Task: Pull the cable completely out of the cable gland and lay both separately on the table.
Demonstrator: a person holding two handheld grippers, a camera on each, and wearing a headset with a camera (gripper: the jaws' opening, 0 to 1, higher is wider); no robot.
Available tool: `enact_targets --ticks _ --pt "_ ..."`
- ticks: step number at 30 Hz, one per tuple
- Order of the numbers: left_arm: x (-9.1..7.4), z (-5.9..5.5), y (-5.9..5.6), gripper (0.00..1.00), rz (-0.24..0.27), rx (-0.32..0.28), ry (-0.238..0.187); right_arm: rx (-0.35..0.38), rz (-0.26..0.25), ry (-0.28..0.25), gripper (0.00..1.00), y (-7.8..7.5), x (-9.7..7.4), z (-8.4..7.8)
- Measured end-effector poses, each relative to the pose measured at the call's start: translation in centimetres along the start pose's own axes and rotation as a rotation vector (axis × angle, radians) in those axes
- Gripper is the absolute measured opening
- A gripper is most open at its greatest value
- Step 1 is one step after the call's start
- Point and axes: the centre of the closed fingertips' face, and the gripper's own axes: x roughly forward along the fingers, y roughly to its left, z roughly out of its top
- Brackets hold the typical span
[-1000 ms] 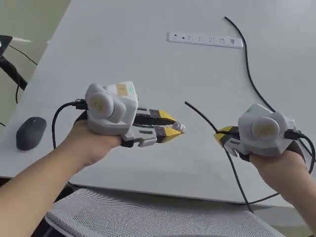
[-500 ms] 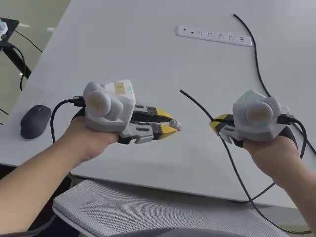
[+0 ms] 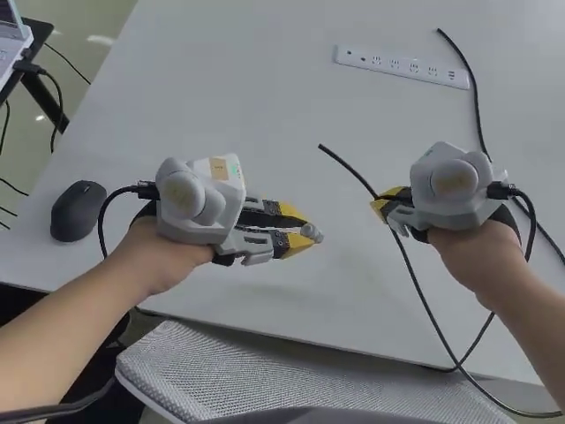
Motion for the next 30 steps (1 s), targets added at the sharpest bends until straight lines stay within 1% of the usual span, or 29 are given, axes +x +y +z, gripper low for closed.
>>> enact_targets --ticks 5,8,11,14,18,23,26,30 --pt "-0.5 -1.0 0.3 0.16 -0.005 -0.017 0.005 -0.042 0.004 0.016 0.00 0.4 1.5 0.8" --pt "-0.9 -1.6 0.5 0.16 -0.008 -0.028 0.010 -0.053 0.015 0.021 0.00 0.8 2.4 1.2" --pt "-1.3 -2.2 0.8 0.16 -0.006 -0.039 0.016 -0.068 0.033 0.024 0.00 1.6 3.4 1.9" --pt "-1.6 -3.1 1.2 0.16 -0.001 -0.049 0.022 -0.091 0.048 0.027 0.00 2.2 4.3 2.6" --pt "-1.5 -4.2 1.9 0.16 -0.001 -0.057 0.030 -0.129 0.069 0.028 0.00 3.1 5.5 4.0" --pt "-1.5 -5.2 2.4 0.16 0.000 -0.068 0.034 -0.172 0.092 0.036 0.00 4.2 6.9 5.3" --pt "-1.4 -5.7 2.6 0.16 0.003 -0.078 0.035 -0.185 0.105 0.038 0.00 4.8 7.8 5.7" --pt "-1.6 -6.5 2.8 0.16 0.006 -0.087 0.042 -0.196 0.124 0.052 0.00 5.6 9.0 5.5"
